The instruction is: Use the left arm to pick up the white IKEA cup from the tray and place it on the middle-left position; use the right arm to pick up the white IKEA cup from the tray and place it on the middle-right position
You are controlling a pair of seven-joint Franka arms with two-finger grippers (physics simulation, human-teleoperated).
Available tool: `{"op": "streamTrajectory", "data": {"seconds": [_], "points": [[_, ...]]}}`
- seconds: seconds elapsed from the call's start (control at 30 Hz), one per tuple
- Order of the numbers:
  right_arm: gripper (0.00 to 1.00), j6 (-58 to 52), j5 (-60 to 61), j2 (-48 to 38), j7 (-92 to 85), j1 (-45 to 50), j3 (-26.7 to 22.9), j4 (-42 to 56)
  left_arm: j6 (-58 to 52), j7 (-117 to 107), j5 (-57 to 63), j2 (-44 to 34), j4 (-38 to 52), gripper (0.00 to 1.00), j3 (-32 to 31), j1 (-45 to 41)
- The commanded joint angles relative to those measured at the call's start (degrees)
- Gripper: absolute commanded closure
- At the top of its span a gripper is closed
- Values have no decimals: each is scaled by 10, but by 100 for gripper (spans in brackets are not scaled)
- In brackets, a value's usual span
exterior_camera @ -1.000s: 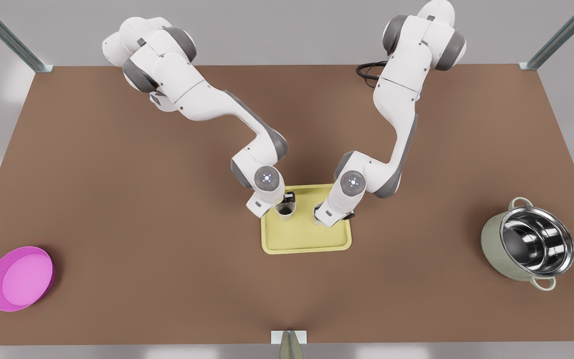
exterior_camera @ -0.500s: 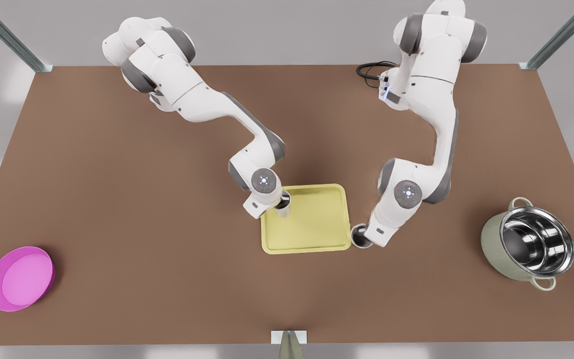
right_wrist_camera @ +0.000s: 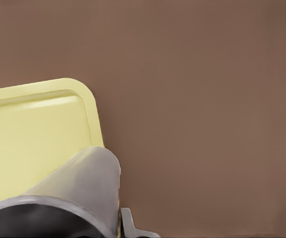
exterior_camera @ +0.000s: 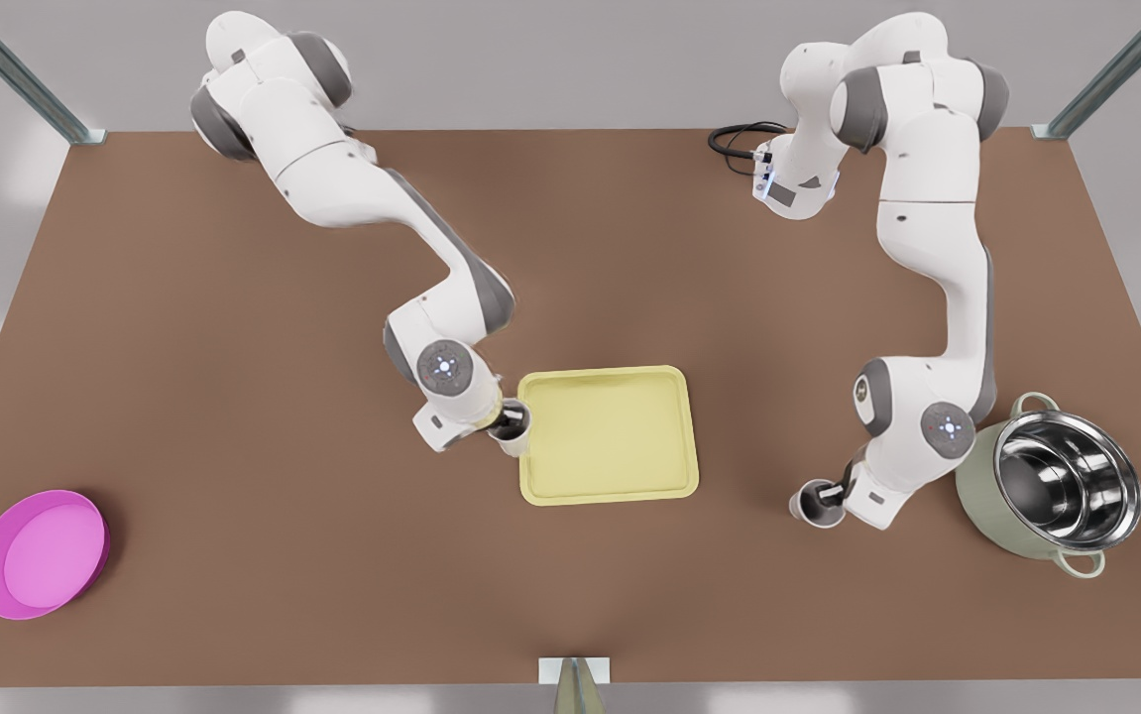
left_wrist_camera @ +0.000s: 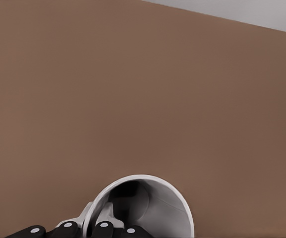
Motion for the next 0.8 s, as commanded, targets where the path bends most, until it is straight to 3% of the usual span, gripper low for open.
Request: {"op": "streamTrajectory", "data": {"seconds": [0.0, 0.13, 0.17, 0.2, 0.3, 0.33, 0.37, 0.43, 0.5, 0.57, 0.67, 0.7, 0.77], "points": [[86, -25, -3, -27, -131, -38, 0, -40, 49, 165, -19, 10, 1, 83, -2, 0], [86, -24, -3, -41, -244, -113, 0, -94, 73, 165, -21, 19, -1, 83, -2, 0], [85, -24, -3, -38, -245, -114, 1, -105, 74, 165, -21, 19, -1, 35, -2, 1], [84, -18, -3, -28, -245, -114, 1, -105, 73, 166, -21, 18, -1, 0, -2, 1], [80, -10, -3, -12, -245, -114, 1, -105, 73, 166, -21, 18, -1, 0, -2, 0], [54, -10, -3, -8, -245, -113, 1, -105, 73, 166, -20, 18, -1, 0, -2, 1], [20, -10, -3, -8, -245, -113, 1, -105, 72, 166, -15, 18, -1, 0, -1, 0], [18, -10, -3, -8, -245, -114, 1, -105, 15, 166, -13, -16, -1, 0, 2, 0], [15, -10, -3, -8, -245, -114, 1, -104, -200, 168, 43, -112, 43, 0, 5, -1], [9, -10, -4, -8, -245, -114, 1, -102, -365, 166, 78, -144, 120, 0, 2, -4], [6, -10, -4, -9, -245, -114, 0, -99, -429, 55, 6, -183, 152, 0, 2, -3], [6, -9, -4, -9, -245, -114, 0, -96, -329, 116, 34, -261, 29, 0, 2, -3], [6, -9, -4, -11, -245, -114, 0, -96, -328, 86, 58, -249, 35, 0, -5, -5]]}}
